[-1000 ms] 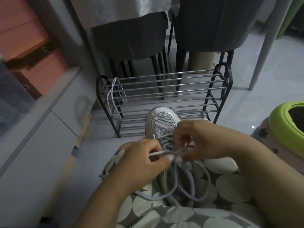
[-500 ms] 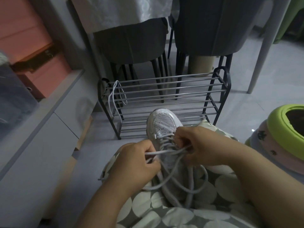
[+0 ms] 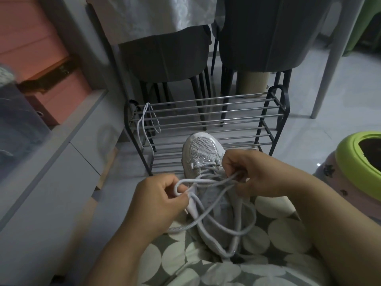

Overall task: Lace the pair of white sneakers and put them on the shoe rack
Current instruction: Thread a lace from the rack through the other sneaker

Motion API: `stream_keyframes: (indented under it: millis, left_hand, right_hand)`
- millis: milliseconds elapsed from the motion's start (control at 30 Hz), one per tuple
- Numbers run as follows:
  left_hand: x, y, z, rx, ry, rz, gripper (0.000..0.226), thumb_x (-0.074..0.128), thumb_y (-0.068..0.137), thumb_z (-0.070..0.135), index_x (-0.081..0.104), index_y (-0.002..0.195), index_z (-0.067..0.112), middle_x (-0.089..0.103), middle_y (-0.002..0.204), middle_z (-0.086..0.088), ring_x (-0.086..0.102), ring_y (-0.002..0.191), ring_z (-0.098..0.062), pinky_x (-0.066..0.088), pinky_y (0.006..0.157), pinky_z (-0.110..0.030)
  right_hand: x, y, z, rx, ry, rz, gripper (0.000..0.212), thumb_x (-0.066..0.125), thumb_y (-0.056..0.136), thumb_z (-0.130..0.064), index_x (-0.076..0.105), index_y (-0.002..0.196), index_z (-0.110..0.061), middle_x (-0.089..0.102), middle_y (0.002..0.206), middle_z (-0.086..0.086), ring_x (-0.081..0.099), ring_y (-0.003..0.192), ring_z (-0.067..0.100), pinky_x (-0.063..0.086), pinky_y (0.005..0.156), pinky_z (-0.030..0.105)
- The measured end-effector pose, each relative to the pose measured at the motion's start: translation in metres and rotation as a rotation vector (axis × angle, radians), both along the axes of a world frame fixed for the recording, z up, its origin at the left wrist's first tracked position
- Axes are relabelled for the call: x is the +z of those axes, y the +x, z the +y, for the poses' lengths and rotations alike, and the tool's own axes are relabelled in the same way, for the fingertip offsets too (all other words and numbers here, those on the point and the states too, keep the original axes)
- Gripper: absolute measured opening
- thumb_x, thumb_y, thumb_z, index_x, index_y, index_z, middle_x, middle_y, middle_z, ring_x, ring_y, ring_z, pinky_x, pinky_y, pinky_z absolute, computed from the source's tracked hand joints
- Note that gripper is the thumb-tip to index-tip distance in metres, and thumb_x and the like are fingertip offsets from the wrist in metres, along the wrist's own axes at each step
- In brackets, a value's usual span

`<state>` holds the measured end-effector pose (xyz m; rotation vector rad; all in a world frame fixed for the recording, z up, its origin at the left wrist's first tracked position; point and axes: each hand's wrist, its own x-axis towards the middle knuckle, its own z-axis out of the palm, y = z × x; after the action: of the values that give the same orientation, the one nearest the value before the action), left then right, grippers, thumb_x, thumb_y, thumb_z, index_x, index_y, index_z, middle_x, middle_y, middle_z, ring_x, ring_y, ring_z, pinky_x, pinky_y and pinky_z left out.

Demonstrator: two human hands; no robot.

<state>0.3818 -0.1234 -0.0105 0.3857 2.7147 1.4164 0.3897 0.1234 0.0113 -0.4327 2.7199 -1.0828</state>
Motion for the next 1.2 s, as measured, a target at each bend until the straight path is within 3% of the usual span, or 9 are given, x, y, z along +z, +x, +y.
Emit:
stream_keyframes:
  millis: [133, 333, 433, 533, 633, 733, 900, 1000, 1200]
  left_hand:
    - [-0.007, 0.0, -0.003, 0.01, 0.023, -0.047, 0.012, 0.078, 0.069, 0.026, 0.066, 0.072, 0.027, 0.065, 0.06, 0.001, 0.056, 0.055, -0.012, 0.053, 0.057, -0.043]
    - [-0.008, -0.007, 0.001, -0.006, 0.174, -0.142, 0.016, 0.081, 0.072, 0.007, 0.067, 0.065, 0.012, 0.064, 0.055, 0.0, 0.056, 0.053, -0.007, 0.048, 0.053, -0.022]
    - [-0.009, -0.01, 0.002, -0.043, 0.215, -0.148, 0.014, 0.08, 0.072, 0.004, 0.069, 0.066, 0.01, 0.066, 0.061, -0.008, 0.059, 0.056, -0.011, 0.05, 0.055, -0.024]
    - [-0.011, -0.011, 0.002, -0.083, 0.262, -0.164, 0.017, 0.083, 0.066, 0.02, 0.069, 0.067, 0.011, 0.067, 0.064, -0.012, 0.06, 0.06, -0.017, 0.051, 0.059, -0.034]
    - [-0.016, -0.013, 0.001, -0.075, 0.31, -0.183, 0.03, 0.082, 0.057, 0.034, 0.069, 0.069, 0.009, 0.064, 0.064, -0.011, 0.057, 0.062, -0.018, 0.049, 0.061, -0.036]
    - [-0.017, -0.013, 0.0, -0.079, 0.322, -0.201, 0.018, 0.08, 0.061, 0.023, 0.07, 0.07, 0.012, 0.064, 0.065, -0.011, 0.058, 0.063, -0.019, 0.051, 0.064, -0.039]
    - [-0.016, -0.011, 0.001, -0.077, 0.345, -0.192, 0.034, 0.082, 0.058, 0.034, 0.069, 0.074, 0.006, 0.063, 0.076, -0.031, 0.057, 0.067, -0.024, 0.052, 0.066, -0.058]
    - [-0.015, -0.011, 0.002, -0.091, 0.352, -0.197, 0.025, 0.082, 0.058, 0.029, 0.071, 0.071, 0.012, 0.065, 0.066, -0.017, 0.059, 0.065, -0.021, 0.053, 0.065, -0.044]
    - [-0.015, -0.01, 0.004, -0.106, 0.39, -0.223, 0.009, 0.076, 0.061, 0.014, 0.072, 0.069, 0.015, 0.067, 0.062, -0.004, 0.061, 0.062, -0.016, 0.054, 0.061, -0.026]
  right_hand:
    - [-0.001, -0.004, -0.004, 0.041, -0.026, -0.045, 0.037, 0.069, 0.065, -0.004, 0.054, 0.084, -0.032, 0.058, 0.079, -0.006, 0.054, 0.07, 0.016, 0.049, 0.064, 0.041]
    - [0.004, -0.004, -0.007, 0.073, 0.036, -0.008, 0.03, 0.072, 0.07, -0.011, 0.06, 0.088, -0.032, 0.059, 0.086, -0.012, 0.057, 0.08, 0.008, 0.052, 0.074, 0.037]
    - [0.008, -0.001, -0.012, 0.093, 0.065, 0.124, 0.032, 0.076, 0.07, -0.02, 0.061, 0.093, -0.037, 0.053, 0.099, -0.017, 0.052, 0.092, 0.002, 0.049, 0.076, 0.022]
    - [0.01, 0.003, -0.025, 0.09, 0.037, 0.297, 0.023, 0.078, 0.07, -0.028, 0.067, 0.09, -0.034, 0.049, 0.097, -0.016, 0.047, 0.095, 0.001, 0.04, 0.077, 0.014]
    - [-0.001, 0.004, -0.042, 0.114, 0.163, 0.479, 0.011, 0.077, 0.067, -0.037, 0.07, 0.074, -0.031, 0.044, 0.083, -0.013, 0.042, 0.082, 0.007, 0.037, 0.071, 0.025]
    - [-0.011, 0.002, -0.053, 0.086, 0.348, 0.574, 0.018, 0.071, 0.059, -0.049, 0.067, 0.064, -0.032, 0.032, 0.079, -0.013, 0.038, 0.076, 0.012, 0.028, 0.067, 0.029]
    - [-0.016, 0.004, -0.062, 0.098, 0.35, 0.497, 0.012, 0.073, 0.06, -0.04, 0.067, 0.064, -0.031, 0.033, 0.079, -0.012, 0.038, 0.08, 0.012, 0.022, 0.069, 0.029]
    - [-0.008, 0.005, -0.053, 0.134, 0.28, 0.414, 0.008, 0.073, 0.066, -0.034, 0.067, 0.067, -0.028, 0.035, 0.081, -0.012, 0.031, 0.083, 0.005, 0.021, 0.069, 0.03]
    - [0.007, 0.005, -0.023, 0.336, 0.142, 0.215, 0.007, 0.072, 0.07, -0.021, 0.071, 0.075, -0.026, 0.046, 0.084, -0.012, 0.043, 0.087, -0.001, 0.034, 0.075, 0.017]
